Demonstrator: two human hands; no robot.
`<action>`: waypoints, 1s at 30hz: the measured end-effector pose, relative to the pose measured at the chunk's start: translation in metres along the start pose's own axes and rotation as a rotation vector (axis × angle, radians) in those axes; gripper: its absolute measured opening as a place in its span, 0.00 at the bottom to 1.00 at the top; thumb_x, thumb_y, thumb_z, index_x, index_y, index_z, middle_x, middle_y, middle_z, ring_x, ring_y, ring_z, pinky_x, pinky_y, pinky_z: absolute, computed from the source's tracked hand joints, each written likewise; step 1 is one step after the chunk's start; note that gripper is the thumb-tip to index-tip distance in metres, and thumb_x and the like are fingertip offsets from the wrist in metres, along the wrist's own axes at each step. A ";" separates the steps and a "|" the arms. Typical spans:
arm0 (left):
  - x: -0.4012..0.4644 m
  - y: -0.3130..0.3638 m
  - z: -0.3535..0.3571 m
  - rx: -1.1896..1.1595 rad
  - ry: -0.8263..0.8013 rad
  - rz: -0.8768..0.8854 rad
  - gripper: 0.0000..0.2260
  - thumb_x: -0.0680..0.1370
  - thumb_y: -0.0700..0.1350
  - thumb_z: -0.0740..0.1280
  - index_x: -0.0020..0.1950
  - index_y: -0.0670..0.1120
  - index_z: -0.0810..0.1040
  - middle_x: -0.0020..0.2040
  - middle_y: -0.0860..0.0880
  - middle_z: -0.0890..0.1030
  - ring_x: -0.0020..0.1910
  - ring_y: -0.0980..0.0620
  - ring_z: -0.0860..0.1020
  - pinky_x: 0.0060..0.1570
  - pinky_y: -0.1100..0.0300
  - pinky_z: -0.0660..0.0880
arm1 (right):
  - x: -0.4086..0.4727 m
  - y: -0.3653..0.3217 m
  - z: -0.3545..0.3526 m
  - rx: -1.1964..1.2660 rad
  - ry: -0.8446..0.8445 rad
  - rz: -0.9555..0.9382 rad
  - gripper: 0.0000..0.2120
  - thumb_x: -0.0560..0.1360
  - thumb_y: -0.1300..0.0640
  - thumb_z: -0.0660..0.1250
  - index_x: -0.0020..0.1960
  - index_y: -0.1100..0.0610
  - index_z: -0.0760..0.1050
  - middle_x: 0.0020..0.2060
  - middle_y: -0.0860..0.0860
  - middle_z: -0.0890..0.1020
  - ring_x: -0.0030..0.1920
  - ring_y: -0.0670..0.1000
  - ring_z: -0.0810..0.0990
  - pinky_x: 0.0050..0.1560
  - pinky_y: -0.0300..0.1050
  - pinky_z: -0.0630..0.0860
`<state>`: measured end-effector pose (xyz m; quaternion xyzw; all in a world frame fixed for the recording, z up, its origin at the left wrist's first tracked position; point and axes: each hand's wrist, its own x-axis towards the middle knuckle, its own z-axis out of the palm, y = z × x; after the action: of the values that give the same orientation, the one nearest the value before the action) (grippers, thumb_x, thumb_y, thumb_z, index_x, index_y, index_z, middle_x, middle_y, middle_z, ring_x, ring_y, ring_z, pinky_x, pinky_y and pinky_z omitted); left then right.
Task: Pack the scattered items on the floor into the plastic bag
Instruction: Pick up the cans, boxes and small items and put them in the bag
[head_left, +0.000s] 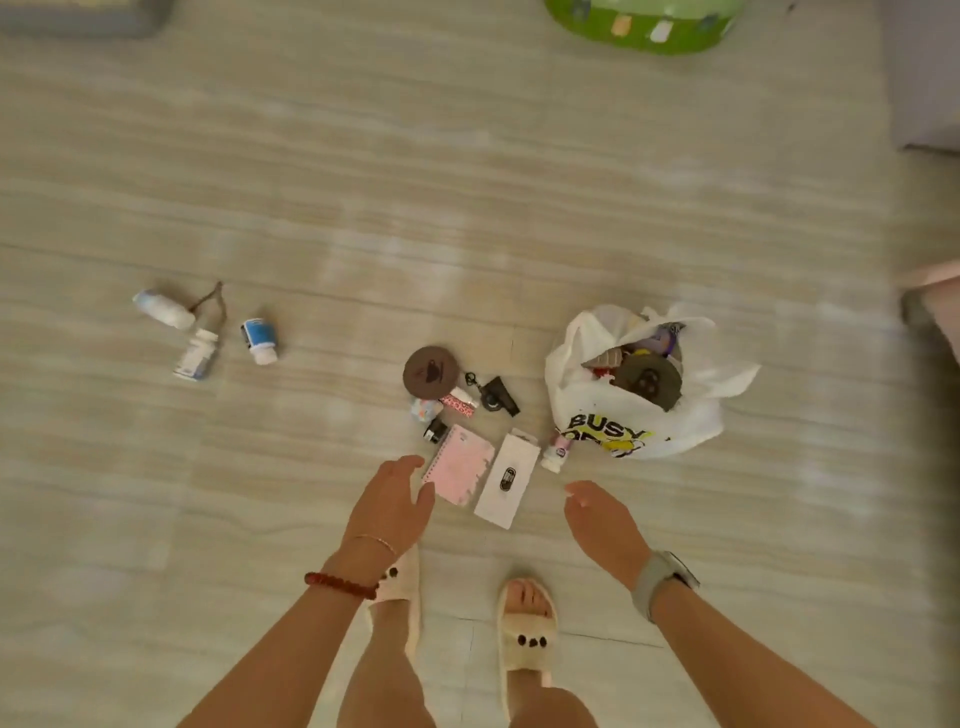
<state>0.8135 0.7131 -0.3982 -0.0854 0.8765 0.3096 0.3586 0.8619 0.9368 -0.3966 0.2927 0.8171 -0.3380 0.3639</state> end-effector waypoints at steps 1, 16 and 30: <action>0.030 -0.014 0.017 0.049 -0.035 0.031 0.18 0.78 0.43 0.61 0.67 0.42 0.68 0.64 0.41 0.71 0.63 0.43 0.71 0.62 0.54 0.68 | 0.028 0.008 0.019 0.015 -0.015 0.046 0.16 0.79 0.59 0.55 0.65 0.59 0.68 0.64 0.56 0.73 0.64 0.55 0.70 0.61 0.40 0.64; 0.258 -0.171 0.241 0.228 0.252 -0.055 0.36 0.67 0.54 0.73 0.67 0.39 0.62 0.67 0.40 0.63 0.66 0.39 0.62 0.62 0.44 0.64 | 0.291 0.126 0.234 0.592 0.147 0.167 0.28 0.65 0.49 0.71 0.60 0.60 0.67 0.55 0.56 0.75 0.55 0.56 0.76 0.57 0.54 0.75; 0.237 -0.128 0.214 -0.149 0.188 0.361 0.15 0.76 0.44 0.65 0.59 0.41 0.67 0.46 0.52 0.74 0.39 0.54 0.74 0.37 0.62 0.69 | 0.250 0.110 0.178 0.263 0.088 -0.300 0.17 0.75 0.52 0.63 0.59 0.59 0.67 0.54 0.54 0.78 0.52 0.54 0.77 0.53 0.53 0.76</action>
<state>0.8120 0.7583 -0.7390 0.0181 0.8819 0.4234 0.2065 0.8709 0.9247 -0.7221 0.2274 0.8153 -0.4793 0.2322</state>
